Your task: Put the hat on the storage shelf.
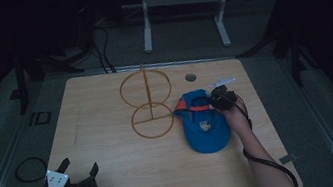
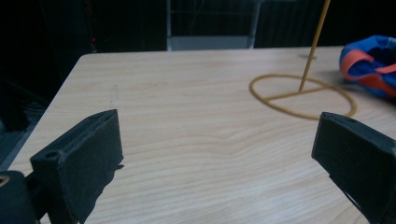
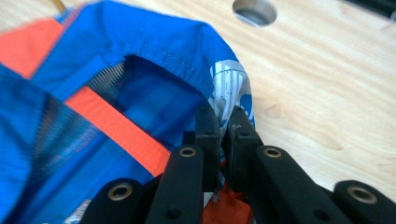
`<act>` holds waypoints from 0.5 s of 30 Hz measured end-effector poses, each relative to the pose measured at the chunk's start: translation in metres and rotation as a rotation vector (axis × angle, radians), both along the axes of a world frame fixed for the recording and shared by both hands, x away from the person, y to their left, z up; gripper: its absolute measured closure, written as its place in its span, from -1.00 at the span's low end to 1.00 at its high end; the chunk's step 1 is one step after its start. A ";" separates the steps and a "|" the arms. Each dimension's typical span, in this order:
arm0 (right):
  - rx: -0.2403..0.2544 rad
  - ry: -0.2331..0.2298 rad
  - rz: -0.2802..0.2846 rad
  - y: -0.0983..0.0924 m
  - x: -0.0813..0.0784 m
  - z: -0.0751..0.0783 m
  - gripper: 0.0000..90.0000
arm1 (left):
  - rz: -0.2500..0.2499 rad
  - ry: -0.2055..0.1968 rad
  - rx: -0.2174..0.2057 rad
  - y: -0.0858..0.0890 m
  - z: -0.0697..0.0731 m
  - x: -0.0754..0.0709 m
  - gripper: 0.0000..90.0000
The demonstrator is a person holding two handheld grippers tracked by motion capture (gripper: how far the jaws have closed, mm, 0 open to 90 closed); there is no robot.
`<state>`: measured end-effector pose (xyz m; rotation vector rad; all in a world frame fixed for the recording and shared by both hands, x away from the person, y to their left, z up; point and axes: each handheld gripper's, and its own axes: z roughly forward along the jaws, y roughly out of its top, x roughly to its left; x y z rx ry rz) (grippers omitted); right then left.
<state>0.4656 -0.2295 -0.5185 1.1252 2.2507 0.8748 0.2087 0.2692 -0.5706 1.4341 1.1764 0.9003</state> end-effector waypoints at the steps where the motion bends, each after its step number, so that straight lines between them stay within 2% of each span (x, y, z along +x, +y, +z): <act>1: 0.003 -0.001 -0.001 -0.001 -0.001 0.004 0.90 | -0.001 -0.003 -0.003 0.000 0.000 0.000 -0.95; 9: 0.031 -0.069 0.011 -0.002 -0.015 0.034 0.91 | -0.028 -0.006 -0.011 -0.005 0.001 0.000 -0.95; 11: 0.044 -0.088 0.016 -0.002 -0.019 0.042 0.91 | -0.028 0.014 0.025 -0.007 0.002 0.000 -0.95; 13: 0.049 -0.096 0.018 -0.002 -0.021 0.046 0.91 | -0.028 0.014 0.025 -0.007 0.002 0.000 -0.95; 14: 0.066 -0.113 0.026 -0.003 -0.026 0.056 0.91 | -0.023 0.035 0.054 -0.011 0.001 0.001 -0.95; 15: 0.073 -0.124 0.028 -0.004 -0.027 0.060 0.91 | -0.019 0.048 0.059 -0.012 0.001 0.001 -0.95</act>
